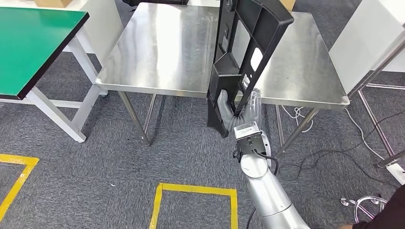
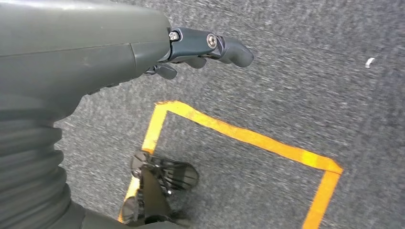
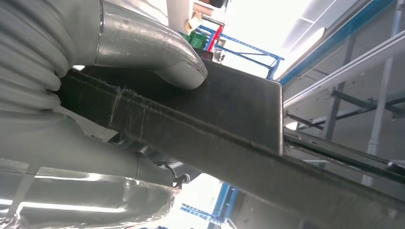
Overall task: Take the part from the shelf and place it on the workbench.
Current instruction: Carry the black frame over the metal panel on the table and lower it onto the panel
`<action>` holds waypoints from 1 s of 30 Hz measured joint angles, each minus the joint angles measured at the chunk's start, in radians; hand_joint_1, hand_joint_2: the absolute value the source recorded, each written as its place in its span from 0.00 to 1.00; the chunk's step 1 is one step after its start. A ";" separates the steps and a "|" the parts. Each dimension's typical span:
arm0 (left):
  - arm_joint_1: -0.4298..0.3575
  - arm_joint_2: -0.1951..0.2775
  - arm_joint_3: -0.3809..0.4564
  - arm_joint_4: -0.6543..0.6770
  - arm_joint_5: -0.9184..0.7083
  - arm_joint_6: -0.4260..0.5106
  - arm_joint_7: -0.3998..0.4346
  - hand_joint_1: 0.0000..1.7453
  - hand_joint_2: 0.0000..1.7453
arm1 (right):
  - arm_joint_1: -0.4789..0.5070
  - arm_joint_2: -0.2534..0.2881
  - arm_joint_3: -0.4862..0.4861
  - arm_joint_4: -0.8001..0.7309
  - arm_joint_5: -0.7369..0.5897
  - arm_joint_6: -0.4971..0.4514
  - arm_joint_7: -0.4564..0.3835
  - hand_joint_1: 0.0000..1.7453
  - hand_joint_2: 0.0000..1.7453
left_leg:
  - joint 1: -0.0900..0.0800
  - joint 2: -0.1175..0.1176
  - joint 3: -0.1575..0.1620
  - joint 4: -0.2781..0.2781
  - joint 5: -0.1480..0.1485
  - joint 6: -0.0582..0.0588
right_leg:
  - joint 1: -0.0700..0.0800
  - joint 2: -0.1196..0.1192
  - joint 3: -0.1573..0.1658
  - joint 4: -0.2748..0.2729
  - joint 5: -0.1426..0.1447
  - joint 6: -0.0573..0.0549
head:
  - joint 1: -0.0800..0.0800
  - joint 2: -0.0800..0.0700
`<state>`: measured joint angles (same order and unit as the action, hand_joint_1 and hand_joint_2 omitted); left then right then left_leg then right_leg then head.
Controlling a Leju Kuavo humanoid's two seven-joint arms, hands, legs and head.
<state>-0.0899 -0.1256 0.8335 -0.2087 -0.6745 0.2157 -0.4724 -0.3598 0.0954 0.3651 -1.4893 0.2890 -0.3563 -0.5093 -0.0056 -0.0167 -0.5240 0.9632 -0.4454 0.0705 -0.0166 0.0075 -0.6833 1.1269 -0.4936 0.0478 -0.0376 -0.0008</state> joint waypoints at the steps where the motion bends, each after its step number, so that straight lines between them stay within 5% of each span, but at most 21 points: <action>1: 0.000 -0.001 0.000 0.000 0.000 0.000 0.000 0.00 1.00 | 0.000 -0.001 0.000 0.000 0.001 0.000 0.000 1.00 1.00 | -0.003 0.000 0.012 0.003 -0.013 -0.004 | 0.002 -0.004 0.020 -0.073 0.048 0.008 | 0.000 0.000; 3: -0.001 -0.002 0.000 0.000 -0.001 0.000 0.001 0.00 1.00 | -0.001 -0.002 0.000 0.002 0.001 0.001 0.000 1.00 1.00 | -0.008 0.000 0.022 0.005 -0.034 -0.014 | 0.005 -0.008 0.049 -0.156 0.106 -0.005 | 0.000 0.000; 5: -0.002 -0.001 0.000 0.000 -0.001 0.000 0.002 0.00 1.00 | -0.002 -0.003 0.000 0.002 0.001 0.001 0.001 1.00 1.00 | -0.010 0.000 0.025 0.014 -0.042 -0.022 | 0.003 -0.005 0.062 -0.164 0.111 -0.034 | -0.001 0.000; 7: -0.003 0.000 0.000 0.000 -0.002 0.001 0.004 0.00 1.00 | -0.004 -0.003 -0.001 0.002 0.002 0.001 0.001 1.00 1.00 | -0.007 0.003 0.001 0.070 -0.034 -0.031 | -0.005 -0.002 0.078 -0.165 0.107 -0.051 | -0.003 0.000; 9: -0.003 0.000 0.000 -0.001 -0.003 0.001 0.004 0.00 1.00 | -0.004 -0.002 -0.002 0.002 0.004 0.001 0.001 1.00 1.00 | 0.001 0.008 -0.075 0.190 -0.041 -0.046 | -0.008 -0.001 0.098 -0.166 0.092 -0.064 | -0.004 0.000; 11: -0.002 0.000 0.000 -0.001 -0.003 0.000 0.004 0.00 1.00 | -0.003 -0.002 -0.002 0.003 0.004 0.002 0.001 1.00 1.00 | 0.012 0.012 -0.161 0.298 -0.095 -0.060 | -0.006 0.001 0.117 -0.166 0.073 -0.068 | -0.005 0.000; 13: -0.001 0.000 0.000 0.000 -0.003 -0.002 0.004 0.00 1.00 | 0.000 -0.003 -0.002 0.003 0.004 0.002 0.001 1.00 1.00 | 0.017 0.013 -0.205 0.309 -0.132 -0.065 | -0.005 0.005 0.143 -0.166 0.052 -0.065 | -0.005 0.000; 15: 0.000 0.000 0.000 0.000 -0.003 -0.003 0.004 0.00 1.00 | 0.001 -0.003 -0.003 0.003 0.004 0.002 0.001 1.00 1.00 | 0.016 0.013 -0.191 0.209 -0.073 -0.056 | -0.002 0.007 0.174 -0.167 0.029 -0.062 | -0.005 0.000; 17: 0.001 0.003 0.000 0.000 -0.003 -0.004 0.004 0.00 1.00 | 0.001 -0.003 -0.003 0.004 0.004 0.002 0.002 1.00 1.00 | 0.007 0.009 -0.156 0.080 0.046 -0.032 | 0.001 0.009 0.199 -0.170 0.008 -0.057 | -0.004 0.000; 19: 0.001 0.006 0.000 0.000 -0.003 -0.004 0.004 0.00 1.00 | 0.001 -0.003 -0.002 0.004 0.005 0.002 0.005 1.00 1.00 | -0.004 0.007 -0.138 0.019 0.101 -0.013 | 0.004 0.012 0.213 -0.176 -0.002 -0.044 | -0.004 0.000; 23: 0.001 0.005 0.000 0.000 -0.004 -0.008 0.000 0.00 1.00 | 0.004 -0.005 -0.004 0.001 0.005 0.002 0.007 1.00 1.00 | -0.006 0.008 -0.084 -0.011 0.087 0.013 | 0.013 0.008 0.197 -0.113 -0.004 -0.027 | -0.004 0.000; 27: 0.000 0.004 0.000 0.000 -0.011 -0.012 -0.001 0.00 1.00 | 0.021 -0.016 -0.005 0.000 0.007 0.001 0.006 1.00 1.00 | -0.006 0.003 -0.052 -0.015 0.061 0.019 | 0.007 0.005 0.032 0.112 -0.078 -0.028 | -0.002 0.000; 29: 0.001 0.003 0.000 0.000 -0.015 -0.012 0.000 0.00 1.00 | 0.031 -0.022 -0.006 0.000 0.009 0.000 0.006 1.00 1.00 | -0.006 -0.001 -0.033 -0.013 0.041 0.014 | 0.005 0.003 0.001 0.087 -0.088 -0.019 | -0.001 0.000; 30: 0.002 0.002 0.000 0.000 -0.016 -0.012 0.000 0.00 1.00 | 0.034 -0.024 -0.007 0.000 0.010 0.000 0.006 1.00 1.00 | -0.006 -0.002 -0.021 -0.012 0.030 0.010 | 0.003 0.002 0.011 0.026 -0.056 -0.007 | -0.001 0.000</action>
<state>-0.0881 -0.1240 0.8338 -0.2087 -0.6901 0.2032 -0.4720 -0.3261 0.0710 0.3584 -1.4892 0.2993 -0.3559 -0.5035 -0.0119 -0.0189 -0.5451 0.9513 -0.4151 0.0804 -0.0133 0.0093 -0.6719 1.1530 -0.5499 0.0410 -0.0386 -0.0008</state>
